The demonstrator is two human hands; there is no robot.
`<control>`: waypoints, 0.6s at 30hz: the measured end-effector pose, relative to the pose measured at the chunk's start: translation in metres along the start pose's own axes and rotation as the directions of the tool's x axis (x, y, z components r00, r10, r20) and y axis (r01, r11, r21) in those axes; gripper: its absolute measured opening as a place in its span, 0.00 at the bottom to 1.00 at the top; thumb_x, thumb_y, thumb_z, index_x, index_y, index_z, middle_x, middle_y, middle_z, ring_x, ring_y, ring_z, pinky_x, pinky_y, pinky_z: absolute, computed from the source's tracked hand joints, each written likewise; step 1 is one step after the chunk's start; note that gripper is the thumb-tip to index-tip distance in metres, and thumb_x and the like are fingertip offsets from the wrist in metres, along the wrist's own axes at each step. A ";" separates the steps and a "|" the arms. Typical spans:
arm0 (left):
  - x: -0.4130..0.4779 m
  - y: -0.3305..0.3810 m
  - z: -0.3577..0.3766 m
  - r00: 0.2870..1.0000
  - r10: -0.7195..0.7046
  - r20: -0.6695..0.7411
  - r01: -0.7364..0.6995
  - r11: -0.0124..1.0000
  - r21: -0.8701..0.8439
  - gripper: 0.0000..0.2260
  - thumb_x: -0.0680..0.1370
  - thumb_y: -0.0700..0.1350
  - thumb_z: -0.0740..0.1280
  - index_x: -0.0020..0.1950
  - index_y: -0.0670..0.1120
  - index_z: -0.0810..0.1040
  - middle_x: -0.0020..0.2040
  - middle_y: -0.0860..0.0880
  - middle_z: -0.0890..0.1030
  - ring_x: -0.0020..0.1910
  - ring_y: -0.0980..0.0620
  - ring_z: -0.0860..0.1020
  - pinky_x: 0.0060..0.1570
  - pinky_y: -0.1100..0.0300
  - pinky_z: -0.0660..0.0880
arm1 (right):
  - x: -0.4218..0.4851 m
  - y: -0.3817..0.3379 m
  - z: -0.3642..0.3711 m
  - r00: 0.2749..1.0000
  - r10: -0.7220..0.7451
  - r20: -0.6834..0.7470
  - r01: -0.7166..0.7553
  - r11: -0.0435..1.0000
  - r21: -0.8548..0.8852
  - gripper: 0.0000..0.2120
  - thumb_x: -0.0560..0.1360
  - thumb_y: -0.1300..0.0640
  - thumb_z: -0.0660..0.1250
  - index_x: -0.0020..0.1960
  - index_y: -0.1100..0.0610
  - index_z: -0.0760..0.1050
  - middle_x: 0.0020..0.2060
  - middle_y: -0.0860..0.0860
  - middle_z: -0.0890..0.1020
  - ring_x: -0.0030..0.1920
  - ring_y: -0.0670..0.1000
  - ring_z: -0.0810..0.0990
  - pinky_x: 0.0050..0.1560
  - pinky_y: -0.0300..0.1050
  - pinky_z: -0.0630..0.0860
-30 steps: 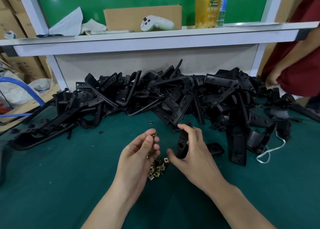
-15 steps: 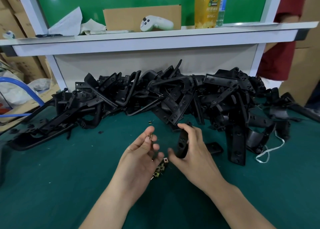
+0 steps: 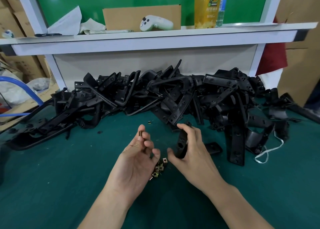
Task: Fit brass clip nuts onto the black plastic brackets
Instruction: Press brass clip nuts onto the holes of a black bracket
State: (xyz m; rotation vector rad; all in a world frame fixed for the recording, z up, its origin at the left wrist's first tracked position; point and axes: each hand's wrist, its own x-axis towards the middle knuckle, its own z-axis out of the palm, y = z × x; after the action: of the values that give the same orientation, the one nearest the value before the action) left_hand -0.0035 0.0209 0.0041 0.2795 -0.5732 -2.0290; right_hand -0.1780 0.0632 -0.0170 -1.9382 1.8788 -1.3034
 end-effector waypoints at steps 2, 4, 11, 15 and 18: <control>0.000 0.000 0.000 1.000 0.010 -0.029 -0.009 1.000 0.023 0.10 0.80 0.40 0.64 0.55 0.48 0.85 0.46 0.54 0.79 0.38 0.57 0.78 0.41 0.61 0.77 | 0.000 0.000 0.000 1.000 -0.002 0.000 0.002 1.000 -0.002 0.33 0.73 0.40 0.68 0.71 0.35 0.54 0.65 0.40 0.61 0.56 0.51 0.76 0.56 0.53 0.78; 0.001 0.000 0.001 0.999 0.024 -0.049 -0.021 0.998 0.059 0.10 0.79 0.41 0.65 0.54 0.49 0.85 0.46 0.54 0.79 0.37 0.58 0.77 0.41 0.61 0.77 | 0.000 0.000 0.000 1.000 -0.009 0.008 0.009 1.000 0.001 0.33 0.73 0.40 0.69 0.71 0.34 0.53 0.64 0.39 0.61 0.55 0.50 0.76 0.55 0.52 0.79; -0.001 -0.003 0.007 0.991 0.071 -0.112 -0.039 0.963 0.265 0.09 0.79 0.47 0.67 0.48 0.46 0.86 0.42 0.50 0.79 0.35 0.56 0.76 0.37 0.61 0.78 | 0.000 0.000 0.000 0.998 -0.026 0.062 0.024 0.999 0.025 0.34 0.69 0.34 0.67 0.70 0.30 0.55 0.62 0.38 0.62 0.56 0.49 0.77 0.56 0.50 0.79; -0.003 -0.009 0.013 0.980 0.160 -0.115 -0.075 0.841 0.536 0.10 0.74 0.52 0.70 0.41 0.47 0.86 0.39 0.49 0.80 0.32 0.55 0.76 0.34 0.62 0.77 | 0.001 0.001 0.000 0.993 -0.013 0.117 0.012 1.000 0.006 0.36 0.67 0.29 0.67 0.69 0.27 0.54 0.59 0.38 0.63 0.57 0.47 0.75 0.56 0.49 0.78; -0.005 -0.009 0.013 0.975 0.198 -0.104 -0.085 0.758 0.647 0.12 0.70 0.58 0.71 0.38 0.50 0.85 0.35 0.49 0.78 0.29 0.56 0.73 0.29 0.64 0.72 | 0.000 0.001 -0.001 0.987 -0.003 0.160 0.007 1.000 -0.026 0.37 0.67 0.25 0.64 0.70 0.28 0.52 0.59 0.37 0.63 0.58 0.47 0.72 0.56 0.47 0.75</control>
State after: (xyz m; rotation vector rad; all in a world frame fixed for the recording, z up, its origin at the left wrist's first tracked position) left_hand -0.0131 0.0323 0.0102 0.7840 -1.1414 -1.5796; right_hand -0.1797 0.0635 -0.0173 -1.9966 1.8239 -1.0932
